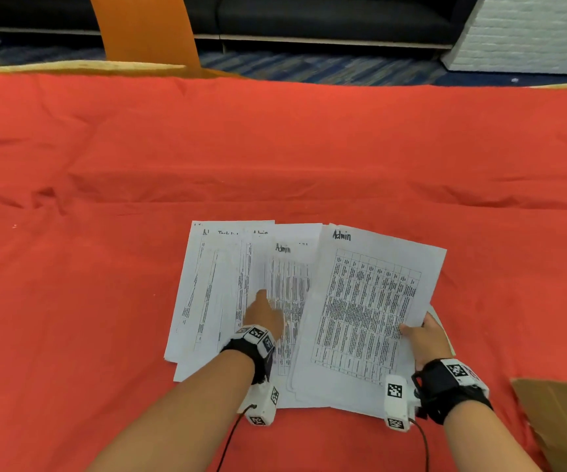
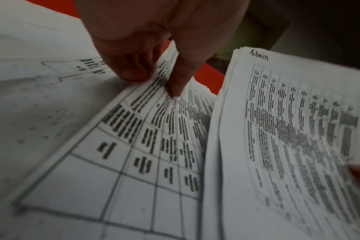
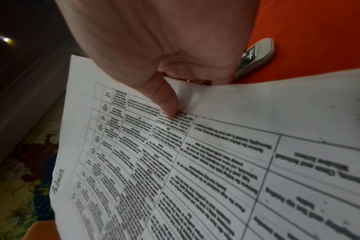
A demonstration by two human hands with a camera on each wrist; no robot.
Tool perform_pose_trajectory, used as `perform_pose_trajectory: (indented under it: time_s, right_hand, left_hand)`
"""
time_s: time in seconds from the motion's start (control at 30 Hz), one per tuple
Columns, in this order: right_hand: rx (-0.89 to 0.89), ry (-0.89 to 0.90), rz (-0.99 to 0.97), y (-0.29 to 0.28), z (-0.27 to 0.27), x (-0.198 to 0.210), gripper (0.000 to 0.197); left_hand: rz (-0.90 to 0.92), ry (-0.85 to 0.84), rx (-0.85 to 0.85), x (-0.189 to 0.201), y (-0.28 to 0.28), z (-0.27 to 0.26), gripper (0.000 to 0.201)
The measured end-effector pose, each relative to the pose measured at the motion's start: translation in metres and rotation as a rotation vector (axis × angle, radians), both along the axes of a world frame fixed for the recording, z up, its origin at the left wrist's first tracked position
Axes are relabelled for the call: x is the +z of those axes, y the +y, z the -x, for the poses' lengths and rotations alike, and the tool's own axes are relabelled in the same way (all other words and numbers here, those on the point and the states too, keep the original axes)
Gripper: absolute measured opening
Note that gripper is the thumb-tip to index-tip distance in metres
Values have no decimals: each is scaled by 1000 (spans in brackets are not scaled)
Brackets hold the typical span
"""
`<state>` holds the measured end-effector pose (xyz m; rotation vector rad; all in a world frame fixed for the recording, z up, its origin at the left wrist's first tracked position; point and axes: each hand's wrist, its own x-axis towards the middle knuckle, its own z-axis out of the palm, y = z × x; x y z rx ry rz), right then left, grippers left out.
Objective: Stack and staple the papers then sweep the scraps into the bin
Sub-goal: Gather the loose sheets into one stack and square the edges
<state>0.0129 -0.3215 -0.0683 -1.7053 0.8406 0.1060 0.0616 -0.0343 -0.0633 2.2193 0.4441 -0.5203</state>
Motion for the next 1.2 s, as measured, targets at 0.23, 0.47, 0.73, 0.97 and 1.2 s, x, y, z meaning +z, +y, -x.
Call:
perform_pose_trajectory:
  time_s: [0.23, 0.47, 0.73, 0.97, 1.2]
  right_hand:
    - [20, -11, -159, 14, -14, 6, 30]
    - [8, -22, -214, 19, -19, -2, 27]
    - [78, -114, 62, 18, -13, 22, 57]
    - [36, -137, 49, 15, -9, 11, 39]
    - [32, -141, 7, 21, -11, 12, 38]
  left_hand:
    - [230, -163, 99, 10, -1, 4, 21]
    - [421, -177, 88, 26, -7, 13, 20]
    - [-36, -198, 45, 11, 5, 5, 14]
    - [-279, 28, 59, -10, 14, -8, 77]
    - [-246, 116, 34, -12, 17, -20, 64]
